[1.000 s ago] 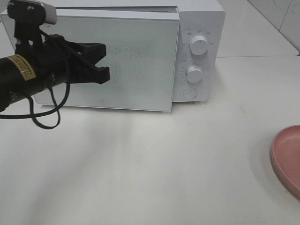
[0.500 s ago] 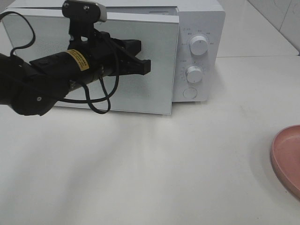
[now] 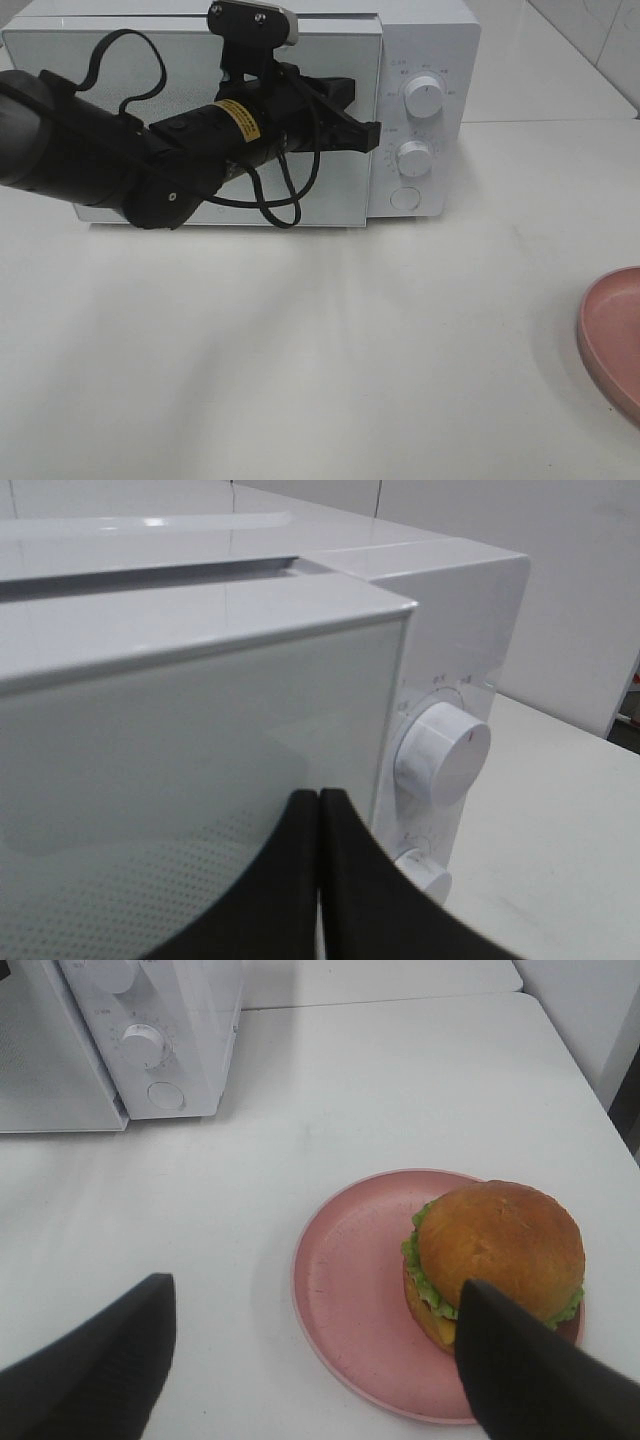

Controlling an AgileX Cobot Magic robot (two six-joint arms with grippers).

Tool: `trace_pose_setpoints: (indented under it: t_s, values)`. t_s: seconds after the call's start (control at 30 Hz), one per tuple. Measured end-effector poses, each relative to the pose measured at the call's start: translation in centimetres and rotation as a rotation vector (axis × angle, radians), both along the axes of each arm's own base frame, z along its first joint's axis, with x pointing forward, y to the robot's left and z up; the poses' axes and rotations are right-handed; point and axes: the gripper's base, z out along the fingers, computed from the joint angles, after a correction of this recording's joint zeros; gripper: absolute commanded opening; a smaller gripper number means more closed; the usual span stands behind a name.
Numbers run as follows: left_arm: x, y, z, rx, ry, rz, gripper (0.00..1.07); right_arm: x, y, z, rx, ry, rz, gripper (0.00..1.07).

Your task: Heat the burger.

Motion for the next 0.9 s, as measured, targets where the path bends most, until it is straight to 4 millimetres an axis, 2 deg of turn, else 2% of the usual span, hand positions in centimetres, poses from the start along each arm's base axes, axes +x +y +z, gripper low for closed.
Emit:
trace_pose_setpoints:
  t_s: [0.3,0.57,0.63,0.73,0.8,0.83,0.87,0.9]
  values:
    - [1.9,-0.3,0.2,0.062,-0.021,0.019,0.00,0.0,0.0,0.0,0.000,0.000,0.000,0.72]
    - [1.7,-0.3,0.9,0.122,0.033,0.011,0.00,0.0,0.0,0.0,0.000,0.000,0.000,0.72]
    - [0.8,-0.3,1.5,0.184,0.168,0.026,0.00,0.0,0.0,0.0,0.000,0.000,0.000,0.72]
    - [0.3,-0.3,1.5,0.213,0.210,0.022,0.00,0.0,0.0,0.0,0.000,0.000,0.000,0.72]
    - [-1.7,-0.9,1.7,0.311,0.323,-0.015,0.12,0.0,0.0,0.0,0.000,0.000,0.000,0.72]
    - [-1.7,-0.9,1.7,0.311,0.323,-0.015,0.12,0.0,0.0,0.0,0.000,0.000,0.000,0.72]
    - [-3.1,-1.1,2.0,0.387,0.396,-0.042,0.33,0.0,0.0,0.0,0.000,0.000,0.000,0.72]
    - [-3.9,-1.2,2.1,0.423,0.429,-0.056,0.48,0.0,0.0,0.0,0.000,0.000,0.000,0.72]
